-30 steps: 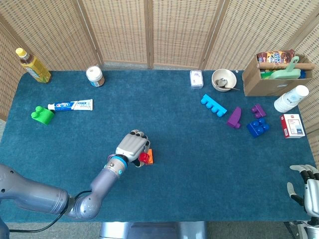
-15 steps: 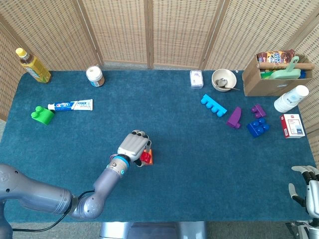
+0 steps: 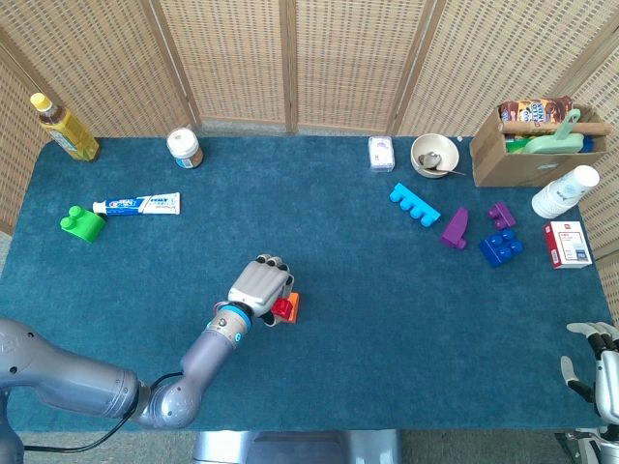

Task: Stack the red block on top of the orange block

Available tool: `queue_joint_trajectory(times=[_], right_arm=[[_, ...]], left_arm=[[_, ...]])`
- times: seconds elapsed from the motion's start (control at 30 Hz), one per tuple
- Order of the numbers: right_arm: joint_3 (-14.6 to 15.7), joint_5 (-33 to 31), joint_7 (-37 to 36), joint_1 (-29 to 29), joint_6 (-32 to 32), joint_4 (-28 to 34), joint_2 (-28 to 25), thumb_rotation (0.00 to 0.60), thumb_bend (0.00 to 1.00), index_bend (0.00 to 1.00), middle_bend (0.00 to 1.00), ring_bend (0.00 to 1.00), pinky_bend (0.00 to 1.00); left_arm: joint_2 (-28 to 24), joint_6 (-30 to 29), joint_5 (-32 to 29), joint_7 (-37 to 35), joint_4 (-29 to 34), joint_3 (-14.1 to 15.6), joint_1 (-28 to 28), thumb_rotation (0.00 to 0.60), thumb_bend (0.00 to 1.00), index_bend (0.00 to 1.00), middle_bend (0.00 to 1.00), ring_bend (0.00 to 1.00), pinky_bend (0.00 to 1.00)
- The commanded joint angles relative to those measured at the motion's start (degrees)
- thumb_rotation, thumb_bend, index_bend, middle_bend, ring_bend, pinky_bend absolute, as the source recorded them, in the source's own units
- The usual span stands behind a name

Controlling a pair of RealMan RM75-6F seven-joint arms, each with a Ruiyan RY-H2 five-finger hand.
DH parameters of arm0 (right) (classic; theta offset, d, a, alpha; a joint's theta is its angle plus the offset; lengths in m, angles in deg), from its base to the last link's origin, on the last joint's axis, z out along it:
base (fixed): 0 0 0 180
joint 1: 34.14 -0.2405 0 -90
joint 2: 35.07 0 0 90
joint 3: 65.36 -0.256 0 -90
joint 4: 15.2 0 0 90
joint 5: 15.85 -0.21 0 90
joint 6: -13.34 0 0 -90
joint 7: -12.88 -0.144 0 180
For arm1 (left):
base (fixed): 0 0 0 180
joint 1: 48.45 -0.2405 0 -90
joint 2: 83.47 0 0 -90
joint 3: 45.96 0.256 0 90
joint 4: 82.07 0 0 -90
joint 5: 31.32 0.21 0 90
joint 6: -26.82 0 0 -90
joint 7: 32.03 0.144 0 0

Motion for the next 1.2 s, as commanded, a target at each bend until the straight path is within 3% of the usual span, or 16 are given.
queue_joint_trajectory(times=[0.03,1.2], right_arm=[[0.0,0.0,0.0,0.0,0.0,0.0,0.0,0.600,0.32,0.33,0.35,0.25,0.34],[-0.1,0.0,-0.4,0.3,0.1,-0.2,0.0,0.600,0.32,0.33,0.35,0.25,0.34]], left_arm=[[0.4,-0.9,1.3,1.0,-0.3,0.6,0.0,0.600,0.34,0.56,0.28,0.16,0.14],[3.6,-1.8,7.3,3.1,-2.5,1.4,-3.0,0.600,0.34,0.56,0.28,0.15,0.14]])
